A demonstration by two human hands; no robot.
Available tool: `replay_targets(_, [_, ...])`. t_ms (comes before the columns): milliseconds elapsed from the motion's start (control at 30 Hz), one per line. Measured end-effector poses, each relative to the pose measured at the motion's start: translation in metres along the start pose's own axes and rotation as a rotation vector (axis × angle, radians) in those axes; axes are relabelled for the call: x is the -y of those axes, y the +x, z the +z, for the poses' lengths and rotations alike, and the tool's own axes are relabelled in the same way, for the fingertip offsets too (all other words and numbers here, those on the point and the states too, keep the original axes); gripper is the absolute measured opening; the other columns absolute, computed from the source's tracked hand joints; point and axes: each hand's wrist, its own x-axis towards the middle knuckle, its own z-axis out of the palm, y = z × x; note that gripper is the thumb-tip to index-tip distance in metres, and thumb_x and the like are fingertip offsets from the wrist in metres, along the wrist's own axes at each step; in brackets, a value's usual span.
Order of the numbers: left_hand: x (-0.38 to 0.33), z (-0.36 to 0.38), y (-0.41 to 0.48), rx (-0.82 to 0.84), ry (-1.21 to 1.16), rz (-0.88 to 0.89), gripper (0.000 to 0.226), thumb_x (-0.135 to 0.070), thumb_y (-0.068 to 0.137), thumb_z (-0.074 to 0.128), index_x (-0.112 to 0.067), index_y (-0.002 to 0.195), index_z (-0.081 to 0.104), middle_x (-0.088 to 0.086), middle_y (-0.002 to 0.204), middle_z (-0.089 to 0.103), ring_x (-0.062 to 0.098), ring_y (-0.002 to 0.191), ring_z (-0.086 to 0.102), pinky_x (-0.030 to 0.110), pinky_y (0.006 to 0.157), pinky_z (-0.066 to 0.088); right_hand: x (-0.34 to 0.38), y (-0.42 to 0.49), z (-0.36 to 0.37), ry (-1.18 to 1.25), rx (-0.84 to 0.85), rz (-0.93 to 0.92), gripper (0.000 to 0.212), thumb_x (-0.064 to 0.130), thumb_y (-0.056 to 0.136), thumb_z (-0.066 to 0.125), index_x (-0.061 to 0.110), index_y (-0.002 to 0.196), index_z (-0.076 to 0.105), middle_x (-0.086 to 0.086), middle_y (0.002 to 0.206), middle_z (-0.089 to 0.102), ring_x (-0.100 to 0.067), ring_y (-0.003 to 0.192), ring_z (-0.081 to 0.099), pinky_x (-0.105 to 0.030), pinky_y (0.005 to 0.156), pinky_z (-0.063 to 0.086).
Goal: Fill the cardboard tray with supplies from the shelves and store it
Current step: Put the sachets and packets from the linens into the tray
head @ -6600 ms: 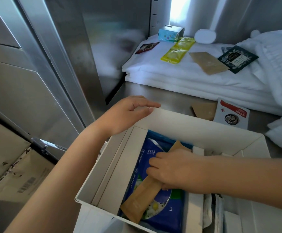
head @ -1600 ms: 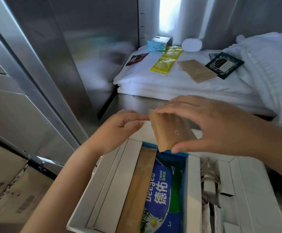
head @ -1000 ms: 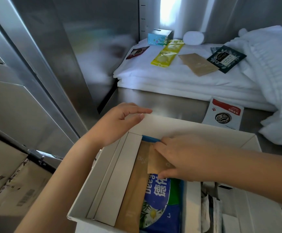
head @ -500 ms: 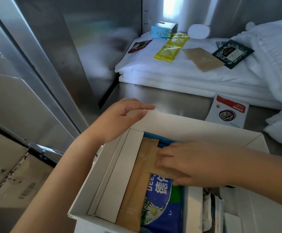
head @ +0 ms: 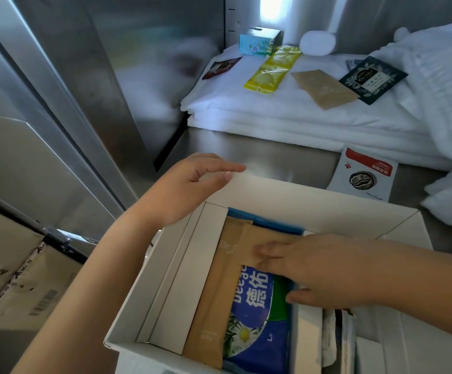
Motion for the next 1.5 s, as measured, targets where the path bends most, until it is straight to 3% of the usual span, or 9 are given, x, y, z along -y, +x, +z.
replay_targets(267, [-0.002, 0.000, 0.000, 0.003, 0.011, -0.005, 0.025, -0.024, 0.098, 0.051, -0.033, 0.117, 0.065, -0.006, 0.106, 0.066, 0.003, 0.107, 0.054, 0.025, 0.097, 0.041, -0.005, 0.003, 0.002, -0.036, -0.012, 0.024, 0.061, 0.045, 0.096, 0.046, 0.030, 0.149, 0.019, 0.011, 0.159, 0.003, -0.014, 0.142, 0.023, -0.039, 0.110, 0.034])
replay_targets(400, [0.000, 0.000, 0.000, 0.000, 0.008, -0.008, 0.026, -0.025, 0.098, 0.051, -0.034, 0.117, 0.065, -0.008, 0.104, 0.066, 0.004, 0.109, 0.054, 0.029, 0.098, 0.041, -0.002, -0.002, -0.009, -0.031, -0.085, -0.008, 0.055, 0.047, 0.095, 0.046, 0.027, 0.144, 0.030, 0.008, 0.154, 0.021, -0.012, 0.131, 0.035, -0.032, 0.104, 0.039])
replay_targets(533, [0.004, 0.000, 0.000, 0.009, 0.028, -0.013, 0.027, -0.029, 0.098, 0.050, -0.039, 0.119, 0.063, -0.013, 0.106, 0.065, 0.003, 0.112, 0.052, 0.032, 0.099, 0.040, -0.008, -0.022, -0.034, -0.002, -0.325, -0.011, 0.046, 0.054, 0.094, 0.038, 0.039, 0.137, 0.035, 0.020, 0.147, 0.031, -0.001, 0.128, 0.036, -0.029, 0.106, 0.036])
replay_targets(633, [0.005, 0.000, -0.001, 0.014, 0.013, -0.028, 0.027, -0.036, 0.097, 0.048, -0.043, 0.119, 0.062, -0.013, 0.106, 0.064, 0.003, 0.113, 0.051, 0.033, 0.099, 0.040, -0.018, -0.045, -0.053, 0.099, -0.572, 0.091, 0.043, 0.061, 0.087, 0.030, 0.049, 0.127, 0.040, 0.028, 0.130, 0.047, 0.008, 0.113, 0.048, -0.025, 0.093, 0.046])
replay_targets(833, [0.003, 0.000, -0.001, 0.018, -0.010, -0.038, 0.031, -0.047, 0.090, 0.046, -0.045, 0.116, 0.063, -0.016, 0.105, 0.063, 0.003, 0.112, 0.051, 0.029, 0.096, 0.040, -0.075, -0.066, -0.051, 0.290, -0.876, 0.316, 0.027, 0.046, 0.083, 0.055, 0.042, 0.109, 0.059, 0.023, 0.110, 0.057, -0.006, 0.096, 0.060, -0.029, 0.087, 0.048])
replay_targets(933, [0.003, 0.000, -0.001, 0.011, -0.021, -0.039, 0.031, -0.049, 0.088, 0.046, -0.047, 0.114, 0.063, -0.020, 0.105, 0.063, 0.001, 0.112, 0.050, 0.022, 0.092, 0.037, -0.112, -0.064, -0.032, 0.366, -0.818, 0.498, 0.032, 0.035, 0.084, 0.065, 0.043, 0.113, 0.057, 0.015, 0.117, 0.055, -0.007, 0.099, 0.055, -0.030, 0.087, 0.047])
replay_targets(1033, [0.005, -0.001, -0.001, 0.016, -0.008, -0.041, 0.031, -0.050, 0.089, 0.045, -0.047, 0.115, 0.063, -0.021, 0.105, 0.062, 0.003, 0.113, 0.050, 0.023, 0.092, 0.038, -0.139, -0.058, -0.011, 0.402, -0.700, 0.619, 0.040, 0.036, 0.085, 0.065, 0.043, 0.123, 0.053, 0.015, 0.131, 0.048, -0.003, 0.103, 0.049, -0.022, 0.083, 0.038])
replay_targets(1200, [0.005, -0.001, -0.001, 0.021, -0.002, -0.057, 0.034, -0.051, 0.089, 0.045, -0.046, 0.117, 0.062, -0.023, 0.107, 0.062, 0.001, 0.114, 0.049, 0.025, 0.093, 0.038, -0.156, -0.049, 0.005, 0.494, -0.690, 0.649, 0.053, 0.031, 0.080, 0.072, 0.035, 0.130, 0.053, 0.008, 0.139, 0.045, -0.007, 0.119, 0.045, -0.028, 0.101, 0.039])
replay_targets(1500, [0.001, -0.001, -0.002, 0.017, -0.013, -0.073, 0.035, -0.053, 0.086, 0.045, -0.048, 0.116, 0.062, -0.025, 0.107, 0.061, 0.000, 0.114, 0.049, 0.022, 0.092, 0.039, -0.162, -0.038, 0.014, 0.513, -0.626, 0.684, 0.071, 0.035, 0.078, 0.075, 0.033, 0.140, 0.042, 0.006, 0.151, 0.030, -0.010, 0.134, 0.033, -0.020, 0.104, 0.027])
